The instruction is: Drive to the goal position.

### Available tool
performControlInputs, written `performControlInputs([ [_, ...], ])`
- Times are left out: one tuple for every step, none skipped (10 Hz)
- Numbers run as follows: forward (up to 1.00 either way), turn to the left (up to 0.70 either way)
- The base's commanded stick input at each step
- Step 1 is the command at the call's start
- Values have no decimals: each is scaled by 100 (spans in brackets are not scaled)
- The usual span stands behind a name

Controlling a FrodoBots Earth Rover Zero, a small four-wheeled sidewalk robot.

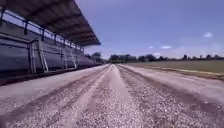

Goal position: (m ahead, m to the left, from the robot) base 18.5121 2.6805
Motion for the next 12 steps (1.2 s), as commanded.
performControlInputs([
  [100,0],
  [100,0],
  [100,0],
  [100,0],
  [100,0],
  [100,0],
  [100,0],
  [100,0],
  [100,0],
  [100,0],
  [100,0],
  [100,0],
])
